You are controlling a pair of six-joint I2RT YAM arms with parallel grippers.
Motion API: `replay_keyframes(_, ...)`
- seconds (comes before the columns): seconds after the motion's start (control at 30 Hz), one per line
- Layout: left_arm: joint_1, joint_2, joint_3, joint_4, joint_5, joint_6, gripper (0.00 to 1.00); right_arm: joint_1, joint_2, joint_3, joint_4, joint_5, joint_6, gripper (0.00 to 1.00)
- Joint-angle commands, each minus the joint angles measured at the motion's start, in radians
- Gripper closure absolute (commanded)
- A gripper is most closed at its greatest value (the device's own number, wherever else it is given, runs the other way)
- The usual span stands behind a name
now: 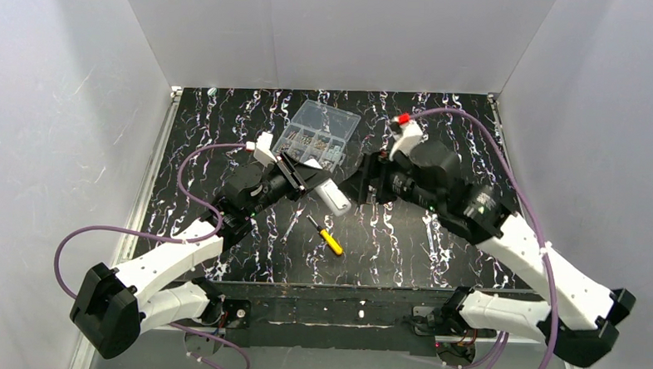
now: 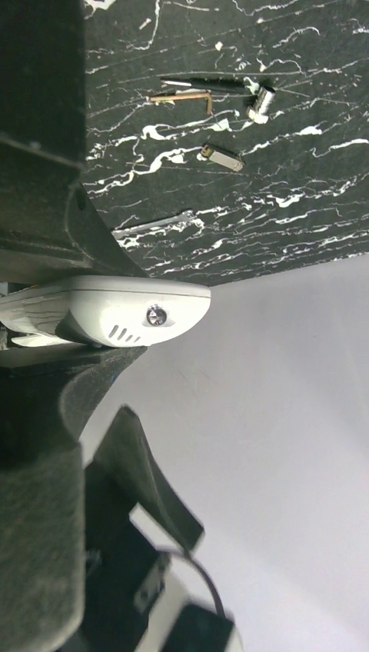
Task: Load the batteries into the remote control
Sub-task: Load the battery cover into the remote control.
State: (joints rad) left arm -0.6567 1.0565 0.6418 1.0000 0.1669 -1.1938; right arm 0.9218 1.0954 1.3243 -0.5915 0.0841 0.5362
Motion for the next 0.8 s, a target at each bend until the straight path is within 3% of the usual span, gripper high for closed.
replay_keyframes(0.0, -0.004, -0.019, 0.010, 0.135, -0.017, -0.034, 1.00, -0.034, -0.130, -0.275, 0.332, 0.063, 0.324, 0.14)
replay_keyframes(0.37, -0.004, -0.001, 0.017, 0.177, -0.046, -0.078, 1.00, -0.048, -0.250, -0.487, 0.574, 0.109, 0.488, 0.14)
replay_keyframes(0.77, -0.004, 0.007, 0.021, 0.186, -0.049, -0.081, 1.00, -0.060, -0.234, -0.520, 0.593, 0.076, 0.538, 0.15)
